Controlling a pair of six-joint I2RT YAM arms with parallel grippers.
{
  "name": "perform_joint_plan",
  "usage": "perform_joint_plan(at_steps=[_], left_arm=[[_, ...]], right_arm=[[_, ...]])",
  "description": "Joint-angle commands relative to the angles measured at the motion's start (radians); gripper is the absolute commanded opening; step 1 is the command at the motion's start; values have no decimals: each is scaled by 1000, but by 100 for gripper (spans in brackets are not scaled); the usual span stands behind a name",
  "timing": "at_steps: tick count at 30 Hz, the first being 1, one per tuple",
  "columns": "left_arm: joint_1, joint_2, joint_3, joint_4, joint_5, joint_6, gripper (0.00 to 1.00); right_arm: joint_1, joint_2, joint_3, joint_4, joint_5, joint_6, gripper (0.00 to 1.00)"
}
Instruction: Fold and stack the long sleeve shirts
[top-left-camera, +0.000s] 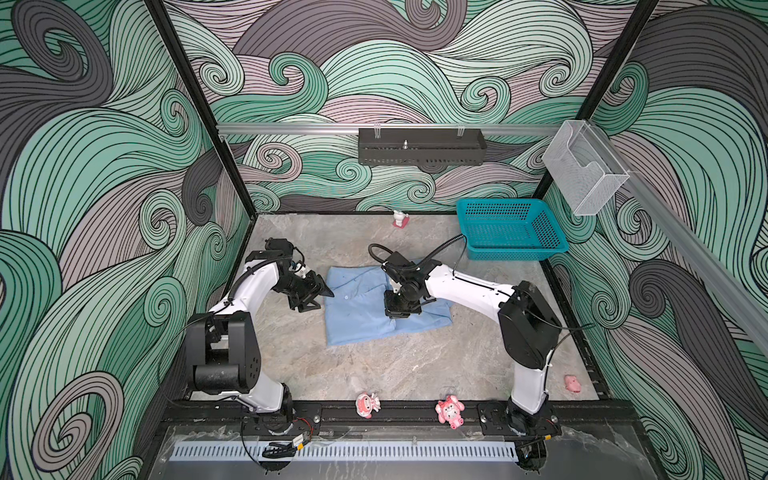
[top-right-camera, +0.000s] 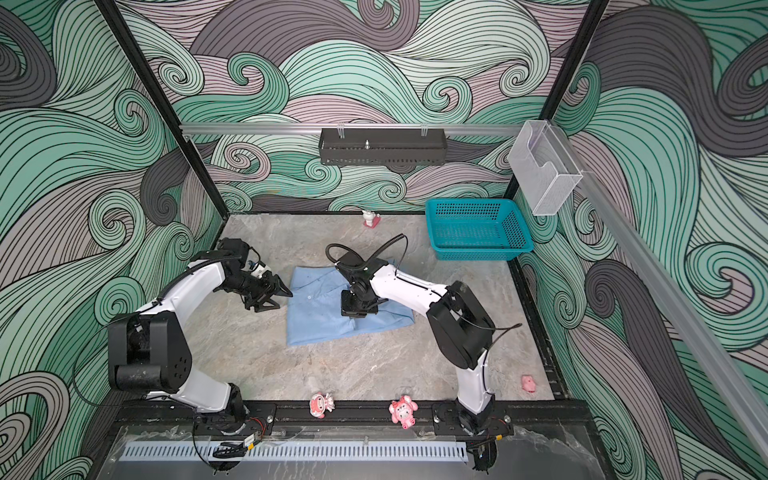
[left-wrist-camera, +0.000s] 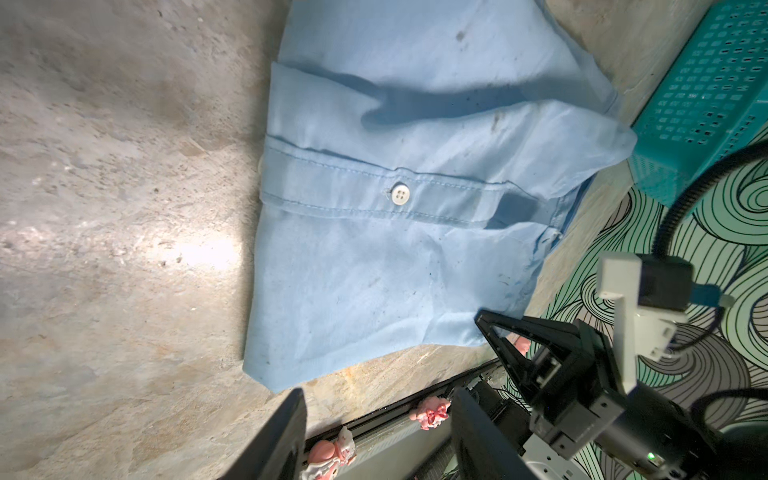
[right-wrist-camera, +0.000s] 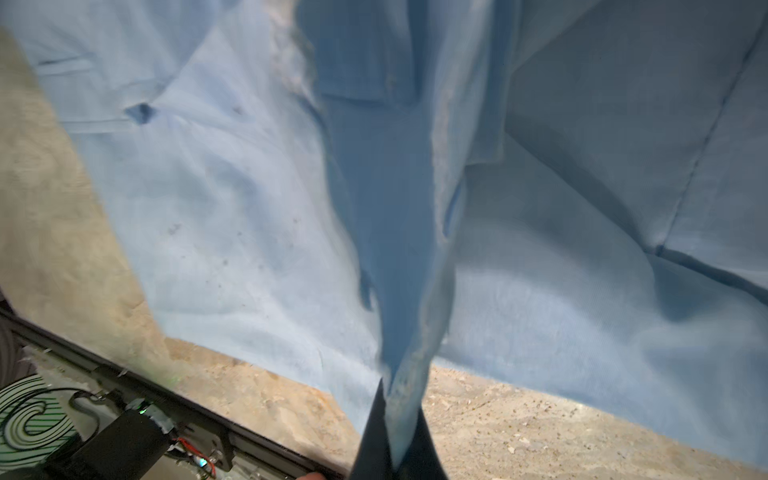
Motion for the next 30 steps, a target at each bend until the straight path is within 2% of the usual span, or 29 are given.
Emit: perform_joint_plan(at_steps=[1, 4, 7, 10, 14, 20, 26, 30], left_arm=[[-9, 5, -12, 3, -13, -15, 59], [-8, -1, -31, 15, -14, -7, 59], [-8, -9, -79, 80, 23, -25, 59], [-8, -3, -139, 187, 63, -55, 59], [-16, 12, -214, 332, 72, -108, 59], [-18, 37, -276, 446, 47, -146, 59], [-18, 57, -276, 464, 18, -144, 60], [-18, 85, -259, 467, -4, -143, 62]], right_arm=[[-33, 29, -10, -19, 79, -33, 4], [-49, -3, -17, -37, 101, -52, 21], [-52, -58, 7, -71, 118, -76, 34], [-48, -105, 49, -85, 122, -81, 43], [-46, -71, 127, -83, 91, -104, 39], [-59, 91, 267, -48, 24, -131, 21], [-136, 242, 316, -7, -13, -122, 17], [-168, 278, 274, -5, -29, -121, 17]])
